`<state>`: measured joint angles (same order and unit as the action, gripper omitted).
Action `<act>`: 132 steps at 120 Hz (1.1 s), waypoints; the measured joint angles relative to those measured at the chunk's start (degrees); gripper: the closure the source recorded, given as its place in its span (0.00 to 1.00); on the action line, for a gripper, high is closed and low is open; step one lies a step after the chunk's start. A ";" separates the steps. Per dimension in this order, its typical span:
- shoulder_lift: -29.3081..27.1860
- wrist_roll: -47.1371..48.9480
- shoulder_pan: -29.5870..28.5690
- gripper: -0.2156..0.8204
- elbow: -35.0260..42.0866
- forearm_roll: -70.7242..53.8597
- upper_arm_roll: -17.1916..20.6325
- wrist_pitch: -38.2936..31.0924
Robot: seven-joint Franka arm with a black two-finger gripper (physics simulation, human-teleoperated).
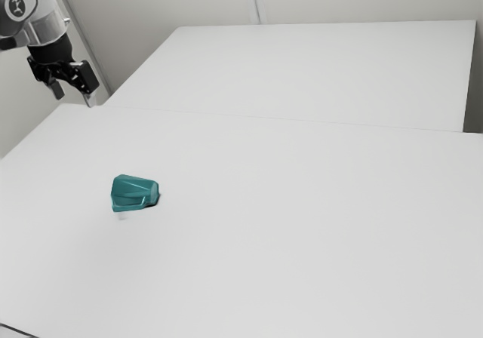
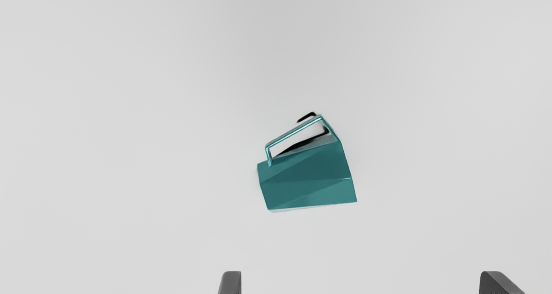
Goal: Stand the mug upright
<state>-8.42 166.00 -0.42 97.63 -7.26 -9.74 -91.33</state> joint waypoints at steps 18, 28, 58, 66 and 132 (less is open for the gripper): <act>-0.46 0.00 -0.46 0.21 1.02 0.04 0.07 -0.12; -0.59 0.00 -3.15 0.21 2.37 0.09 0.11 -0.38; 4.11 0.00 -16.19 0.21 7.02 13.72 0.08 -0.98; 6.90 0.00 -19.21 0.21 7.10 18.36 0.08 -1.56; 24.49 0.00 -24.89 0.21 6.79 42.35 0.08 -9.73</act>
<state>16.07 166.00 -25.31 104.42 35.10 -9.66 -101.06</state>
